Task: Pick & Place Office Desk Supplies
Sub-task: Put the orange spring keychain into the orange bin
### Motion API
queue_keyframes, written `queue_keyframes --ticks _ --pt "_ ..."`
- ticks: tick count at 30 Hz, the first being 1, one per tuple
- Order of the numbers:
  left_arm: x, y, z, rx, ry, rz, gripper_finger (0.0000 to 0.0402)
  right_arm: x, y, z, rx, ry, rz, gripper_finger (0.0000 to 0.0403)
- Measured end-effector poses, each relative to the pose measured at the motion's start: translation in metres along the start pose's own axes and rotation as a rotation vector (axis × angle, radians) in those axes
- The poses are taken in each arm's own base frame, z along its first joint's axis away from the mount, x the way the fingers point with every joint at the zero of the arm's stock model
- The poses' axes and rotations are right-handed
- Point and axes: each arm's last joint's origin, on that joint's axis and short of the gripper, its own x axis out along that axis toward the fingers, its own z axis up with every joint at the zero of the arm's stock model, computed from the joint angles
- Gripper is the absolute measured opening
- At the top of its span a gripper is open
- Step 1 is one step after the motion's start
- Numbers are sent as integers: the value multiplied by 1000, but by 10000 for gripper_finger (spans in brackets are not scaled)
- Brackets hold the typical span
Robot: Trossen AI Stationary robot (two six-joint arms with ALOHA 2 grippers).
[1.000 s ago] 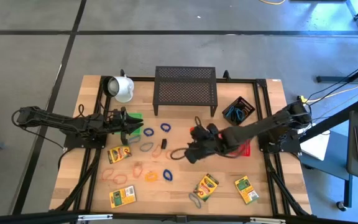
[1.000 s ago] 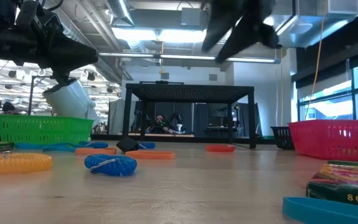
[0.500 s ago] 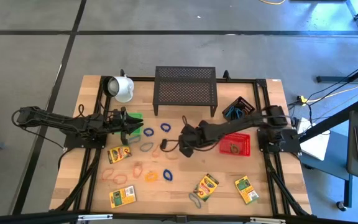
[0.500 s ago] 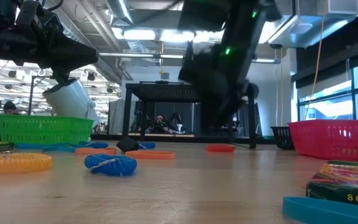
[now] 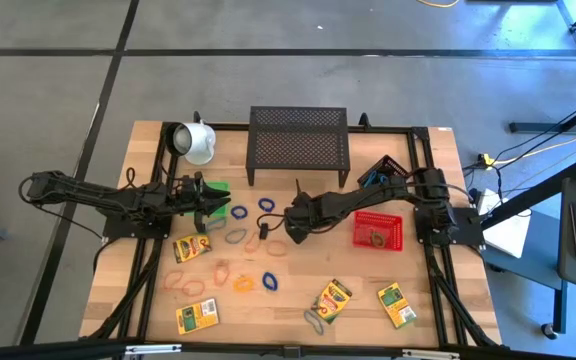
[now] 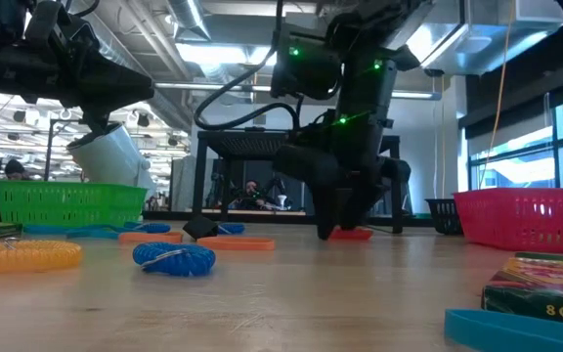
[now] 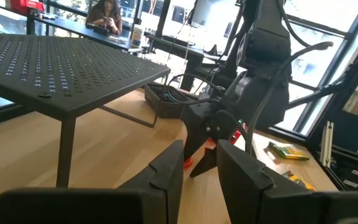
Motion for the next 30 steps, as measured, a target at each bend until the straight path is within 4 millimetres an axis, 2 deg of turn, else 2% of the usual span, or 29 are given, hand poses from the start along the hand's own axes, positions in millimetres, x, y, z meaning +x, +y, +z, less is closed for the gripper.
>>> queue_keyframes --ticks 4,7,18,26,30 --pt "0 0 0 0 0 0 91 0 0 0 1 8 10 186" --pt "0 0 0 0 0 0 91 0 1 0 2 15 21 164" --pt "0 0 0 1 0 0 91 1 4 1 7 3 54 15" --pt "0 0 0 1 0 0 91 -4 6 0 -6 -14 70 20" --pt "0 0 0 1 0 0 91 -24 8 -1 -14 -88 92 14"
